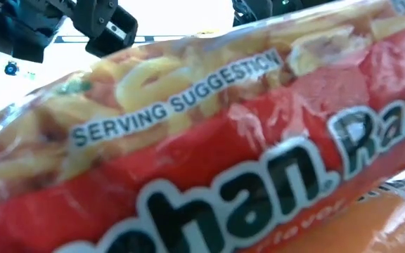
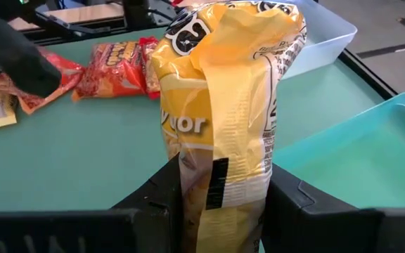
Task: Sort Maruchan noodles
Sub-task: Put the yellow noodle pack into the transparent bin
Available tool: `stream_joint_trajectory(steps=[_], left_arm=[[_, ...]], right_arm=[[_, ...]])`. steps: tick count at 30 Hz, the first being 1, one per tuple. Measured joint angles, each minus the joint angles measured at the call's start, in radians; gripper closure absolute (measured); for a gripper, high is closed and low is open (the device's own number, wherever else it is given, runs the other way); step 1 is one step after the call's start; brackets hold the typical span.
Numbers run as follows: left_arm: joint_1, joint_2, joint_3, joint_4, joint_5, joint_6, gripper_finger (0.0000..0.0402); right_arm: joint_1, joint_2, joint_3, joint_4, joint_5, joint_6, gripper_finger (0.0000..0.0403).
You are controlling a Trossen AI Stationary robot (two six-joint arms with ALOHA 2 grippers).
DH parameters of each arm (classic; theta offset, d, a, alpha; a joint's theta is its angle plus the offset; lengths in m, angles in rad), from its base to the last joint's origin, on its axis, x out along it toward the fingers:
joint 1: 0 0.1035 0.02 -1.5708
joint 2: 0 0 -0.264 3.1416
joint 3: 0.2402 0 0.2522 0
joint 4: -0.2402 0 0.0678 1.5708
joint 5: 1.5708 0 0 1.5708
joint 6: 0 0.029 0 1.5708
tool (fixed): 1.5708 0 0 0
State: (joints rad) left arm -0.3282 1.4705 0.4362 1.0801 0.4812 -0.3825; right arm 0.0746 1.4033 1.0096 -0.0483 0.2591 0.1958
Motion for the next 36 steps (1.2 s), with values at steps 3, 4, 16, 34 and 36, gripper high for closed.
stream_joint_trajectory(steps=[3,4,16,34,36], left_arm=[[0.018,0.011,-0.018,0.056,0.011,-0.041,0.017],[0.022,0.009,-0.034,0.07,0.009,-0.053,0.017],[0.159,-0.124,-0.322,0.152,-0.499,-0.011,0.017],[0.193,-0.1,-0.275,0.107,-0.536,0.127,0.015],[0.194,-0.096,-0.267,0.109,-0.549,0.144,0.0142]], right_arm=[[0.001,0.0,0.0,-0.023,-0.006,0.038,0.0286],[0.004,0.0,0.0,-0.034,-0.006,0.047,0.0286],[0.019,0.001,0.0,-0.034,-0.009,0.068,0.0286],[0.026,0.006,0.0,0.08,-0.108,0.052,0.0285],[0.026,0.006,0.0,0.091,-0.111,0.041,0.0285]])
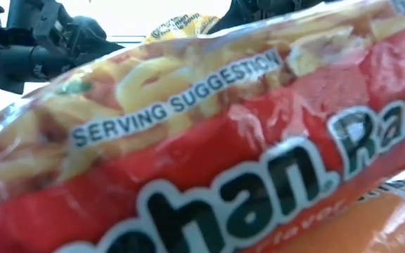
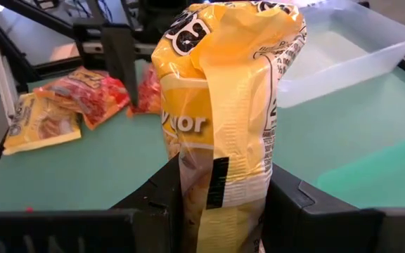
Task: Sort Maruchan noodles
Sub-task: Put the yellow noodle pack into the transparent bin
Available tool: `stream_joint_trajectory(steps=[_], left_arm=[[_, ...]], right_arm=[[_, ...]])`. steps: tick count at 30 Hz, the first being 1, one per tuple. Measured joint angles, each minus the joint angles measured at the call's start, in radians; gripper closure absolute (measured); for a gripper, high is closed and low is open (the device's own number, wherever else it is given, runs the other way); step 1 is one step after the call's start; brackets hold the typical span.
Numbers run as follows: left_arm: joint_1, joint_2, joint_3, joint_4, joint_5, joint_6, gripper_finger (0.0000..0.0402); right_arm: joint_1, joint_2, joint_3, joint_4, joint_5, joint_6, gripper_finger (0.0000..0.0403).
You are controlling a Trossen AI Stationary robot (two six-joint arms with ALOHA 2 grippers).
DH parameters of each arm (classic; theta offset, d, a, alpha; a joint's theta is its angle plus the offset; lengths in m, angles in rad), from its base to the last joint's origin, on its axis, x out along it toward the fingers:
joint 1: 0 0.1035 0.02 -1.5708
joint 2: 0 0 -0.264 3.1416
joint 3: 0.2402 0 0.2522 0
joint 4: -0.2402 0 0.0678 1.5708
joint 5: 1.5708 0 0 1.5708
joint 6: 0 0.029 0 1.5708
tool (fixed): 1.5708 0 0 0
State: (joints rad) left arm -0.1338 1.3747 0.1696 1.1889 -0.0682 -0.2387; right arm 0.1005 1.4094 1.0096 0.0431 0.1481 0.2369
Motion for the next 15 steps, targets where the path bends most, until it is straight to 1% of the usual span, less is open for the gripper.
stream_joint_trajectory(steps=[5,15], left_arm=[[0.015,0.006,0.047,-0.005,-0.068,0.033,0.0126],[0.026,0.032,0.126,-0.001,-0.072,0.066,0.012]], right_arm=[[0.0,0.003,0.0,0.023,0.0,-0.022,0.0285],[0.0,0.005,0.0,0.055,-0.001,-0.067,0.0285]])
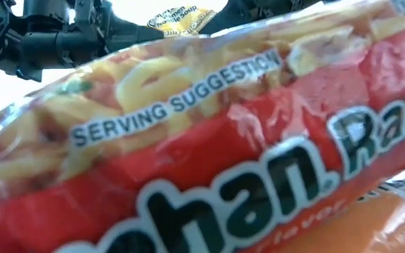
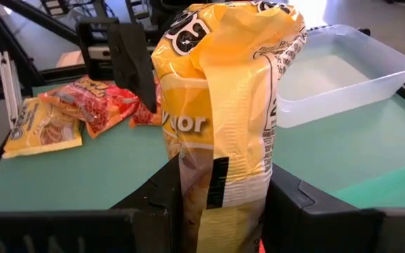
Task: Sort Maruchan noodles
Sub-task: Put the yellow noodle pack into the transparent bin
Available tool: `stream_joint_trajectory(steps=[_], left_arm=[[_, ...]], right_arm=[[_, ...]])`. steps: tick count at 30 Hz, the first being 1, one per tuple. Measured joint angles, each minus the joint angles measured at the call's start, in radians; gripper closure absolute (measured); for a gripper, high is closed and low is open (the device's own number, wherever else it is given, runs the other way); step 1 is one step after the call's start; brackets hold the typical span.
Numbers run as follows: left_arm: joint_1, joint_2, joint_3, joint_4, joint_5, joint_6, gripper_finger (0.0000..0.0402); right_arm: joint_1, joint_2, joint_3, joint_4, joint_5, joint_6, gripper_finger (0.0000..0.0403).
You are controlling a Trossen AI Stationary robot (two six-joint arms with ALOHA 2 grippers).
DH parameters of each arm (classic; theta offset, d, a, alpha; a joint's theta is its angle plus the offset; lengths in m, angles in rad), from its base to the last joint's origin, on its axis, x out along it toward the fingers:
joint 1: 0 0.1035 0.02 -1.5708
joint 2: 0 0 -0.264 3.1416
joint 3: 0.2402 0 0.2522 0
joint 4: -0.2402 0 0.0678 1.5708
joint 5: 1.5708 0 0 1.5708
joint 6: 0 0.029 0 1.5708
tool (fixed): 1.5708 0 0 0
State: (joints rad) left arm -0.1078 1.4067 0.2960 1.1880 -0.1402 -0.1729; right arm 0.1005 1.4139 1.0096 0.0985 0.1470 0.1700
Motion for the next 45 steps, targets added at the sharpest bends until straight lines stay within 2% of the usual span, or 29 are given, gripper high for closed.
stream_joint_trajectory(steps=[10,14,22,30,38,45], left_arm=[[0.002,0.011,0.09,-0.058,0.01,-0.015,0.0121],[0.002,0.013,0.101,-0.062,0.016,-0.015,0.0134],[0.006,0.013,0.102,-0.062,0.021,-0.015,0.0207],[0.007,0.013,0.102,-0.062,0.022,-0.016,0.0299],[0.036,0.01,0.102,-0.073,0.025,-0.019,0.0299],[0.143,-0.066,0.102,-0.193,0.02,0.008,0.0298]], right_arm=[[0.0,0.0,0.0,0.033,-0.024,-0.028,0.0285],[0.0,0.0,0.0,0.035,-0.025,-0.033,0.0285],[0.0,0.0,0.0,0.036,-0.027,-0.027,0.0279],[0.0,-0.006,0.0,0.034,-0.026,0.009,0.024],[0.0,-0.072,0.0,-0.067,-0.021,0.077,0.0191],[0.0,-0.185,0.0,-0.254,0.099,0.19,0.0172]])
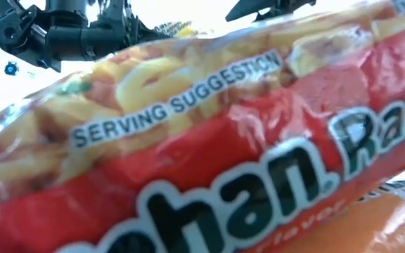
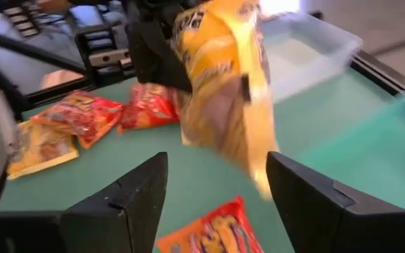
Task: Sort Maruchan noodles
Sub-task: Put the yellow noodle pack into the transparent bin
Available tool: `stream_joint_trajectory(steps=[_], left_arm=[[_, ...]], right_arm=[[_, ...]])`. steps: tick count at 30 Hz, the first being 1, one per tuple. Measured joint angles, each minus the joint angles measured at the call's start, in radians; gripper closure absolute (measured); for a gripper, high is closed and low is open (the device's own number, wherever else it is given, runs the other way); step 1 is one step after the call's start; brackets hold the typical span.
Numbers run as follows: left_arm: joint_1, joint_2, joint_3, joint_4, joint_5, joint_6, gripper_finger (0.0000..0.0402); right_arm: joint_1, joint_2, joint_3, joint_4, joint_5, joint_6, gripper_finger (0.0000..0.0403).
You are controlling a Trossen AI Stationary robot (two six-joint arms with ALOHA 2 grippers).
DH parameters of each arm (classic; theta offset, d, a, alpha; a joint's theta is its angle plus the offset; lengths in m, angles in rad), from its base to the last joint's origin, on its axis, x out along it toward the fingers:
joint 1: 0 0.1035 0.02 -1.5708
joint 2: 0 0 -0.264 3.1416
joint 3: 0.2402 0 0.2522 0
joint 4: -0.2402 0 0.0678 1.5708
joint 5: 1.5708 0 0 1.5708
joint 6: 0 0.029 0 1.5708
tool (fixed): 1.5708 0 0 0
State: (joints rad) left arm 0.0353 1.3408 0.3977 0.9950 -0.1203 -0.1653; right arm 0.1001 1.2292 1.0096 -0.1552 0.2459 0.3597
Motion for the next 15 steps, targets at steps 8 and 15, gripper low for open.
stream_joint_trajectory(steps=[8,15], left_arm=[[0.201,-0.203,0.0,-0.42,-0.001,0.078,0.0297],[0.393,-0.431,-0.001,-0.812,-0.001,0.178,0.0296]], right_arm=[[0.0,-0.051,0.0,-0.196,0.016,0.121,0.0172],[0.0,-0.021,0.0,-0.258,0.016,0.164,0.0174]])
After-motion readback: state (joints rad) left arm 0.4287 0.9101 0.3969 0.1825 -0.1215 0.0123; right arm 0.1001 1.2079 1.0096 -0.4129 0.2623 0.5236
